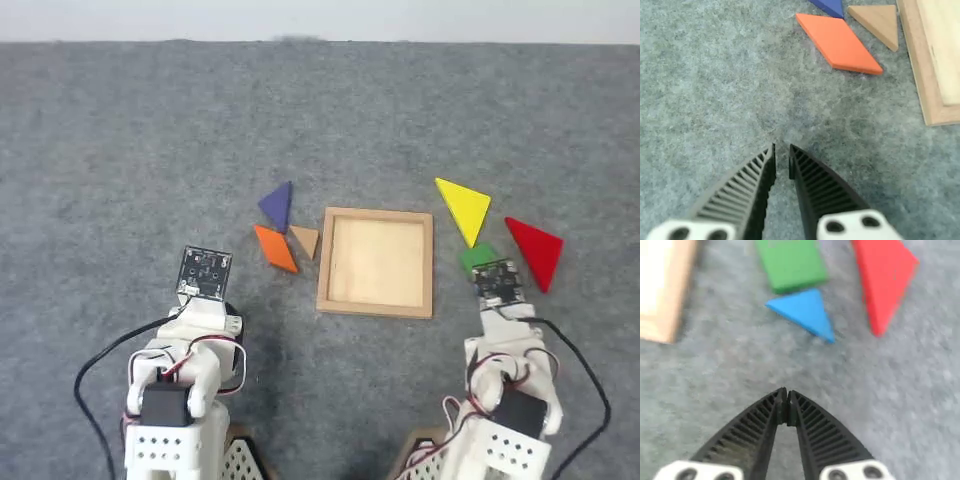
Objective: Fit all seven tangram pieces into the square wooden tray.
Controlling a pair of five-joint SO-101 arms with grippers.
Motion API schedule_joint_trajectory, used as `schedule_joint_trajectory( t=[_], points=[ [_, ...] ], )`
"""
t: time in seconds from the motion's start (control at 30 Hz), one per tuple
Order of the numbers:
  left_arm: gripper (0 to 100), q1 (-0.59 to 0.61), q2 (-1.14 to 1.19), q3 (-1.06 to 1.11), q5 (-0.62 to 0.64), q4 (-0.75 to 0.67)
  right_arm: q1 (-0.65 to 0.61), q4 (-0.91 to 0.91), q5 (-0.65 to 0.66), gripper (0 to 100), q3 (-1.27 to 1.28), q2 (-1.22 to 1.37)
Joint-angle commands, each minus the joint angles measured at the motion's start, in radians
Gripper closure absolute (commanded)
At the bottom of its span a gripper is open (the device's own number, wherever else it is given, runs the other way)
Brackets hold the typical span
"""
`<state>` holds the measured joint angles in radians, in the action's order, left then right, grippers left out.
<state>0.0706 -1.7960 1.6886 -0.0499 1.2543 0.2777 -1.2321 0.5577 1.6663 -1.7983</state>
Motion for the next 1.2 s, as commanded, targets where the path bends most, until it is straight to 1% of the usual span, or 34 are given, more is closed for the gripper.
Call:
schedule_joint_trajectory(
  t=[0.0, 0.23, 0.37, 0.5, 0.63, 0.73, 1.0, 1.17],
  points=[
    [95, 0.005, -0.017, -0.005, -0.008, 0.005, -0.096, -0.001, 0.009, 99.1, 0.018, -0.002],
    [95, 0.005, -0.017, -0.005, -0.008, 0.005, -0.223, -0.001, 0.009, 99.1, 0.018, -0.002],
    [95, 0.005, -0.017, -0.005, -0.008, 0.005, -0.254, -0.001, 0.009, 99.0, 0.018, -0.002],
    [95, 0.005, -0.017, -0.005, -0.008, 0.005, -0.257, -0.028, 0.014, 99.1, 0.018, -0.012],
    [95, 0.005, -0.017, -0.005, -0.008, 0.005, -0.222, -0.056, 0.017, 99.0, 0.018, -0.012],
    [95, 0.005, -0.017, -0.005, -0.008, 0.005, -0.208, -0.005, 0.017, 99.1, 0.018, -0.012],
    [95, 0.005, -0.017, -0.005, -0.008, 0.005, -0.051, 0.010, 0.017, 99.1, 0.017, -0.012],
    [95, 0.005, -0.017, -0.005, -0.008, 0.005, -0.016, 0.022, 0.017, 99.1, 0.017, -0.012]
  ],
)
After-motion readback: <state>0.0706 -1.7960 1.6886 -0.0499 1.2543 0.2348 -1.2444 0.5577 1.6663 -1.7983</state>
